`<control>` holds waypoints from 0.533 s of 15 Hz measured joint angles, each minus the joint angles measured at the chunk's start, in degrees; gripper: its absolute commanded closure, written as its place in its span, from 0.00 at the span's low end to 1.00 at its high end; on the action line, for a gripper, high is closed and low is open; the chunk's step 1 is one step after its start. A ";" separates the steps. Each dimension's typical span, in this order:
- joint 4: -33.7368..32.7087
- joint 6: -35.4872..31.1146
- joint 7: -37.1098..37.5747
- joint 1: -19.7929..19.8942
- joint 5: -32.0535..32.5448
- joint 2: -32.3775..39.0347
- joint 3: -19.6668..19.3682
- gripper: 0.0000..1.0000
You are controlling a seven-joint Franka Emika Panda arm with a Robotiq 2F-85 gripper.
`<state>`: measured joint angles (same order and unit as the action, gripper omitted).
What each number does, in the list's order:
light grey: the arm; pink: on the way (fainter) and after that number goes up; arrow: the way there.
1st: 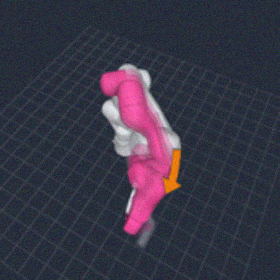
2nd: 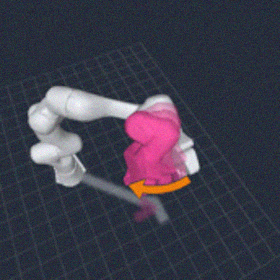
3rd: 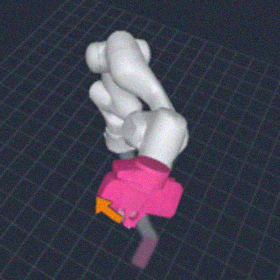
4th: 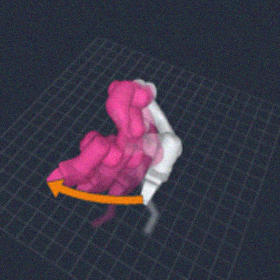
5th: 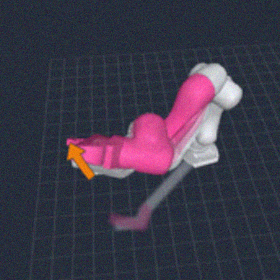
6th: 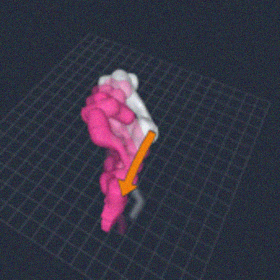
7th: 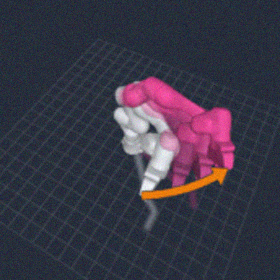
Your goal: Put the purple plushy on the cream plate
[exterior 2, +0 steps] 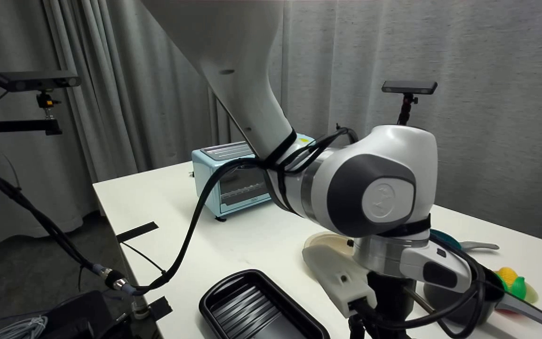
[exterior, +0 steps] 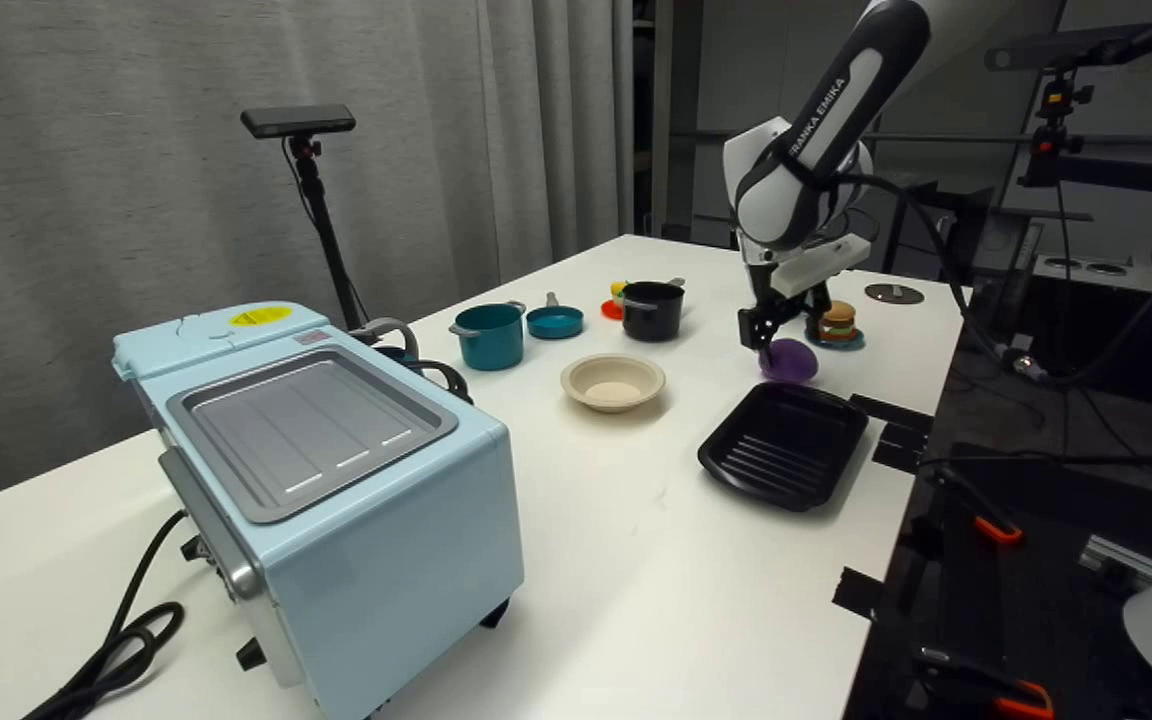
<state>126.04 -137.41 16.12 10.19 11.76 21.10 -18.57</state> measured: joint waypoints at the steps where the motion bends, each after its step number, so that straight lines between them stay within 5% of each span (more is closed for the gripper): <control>1: 0.05 -0.44 0.00 0.00 0.20 0.50 -0.21 0.25; 8: -0.07 -2.38 0.01 -0.30 0.26 2.34 -0.34 0.74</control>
<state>125.97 -139.79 16.13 9.89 12.02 23.44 -18.92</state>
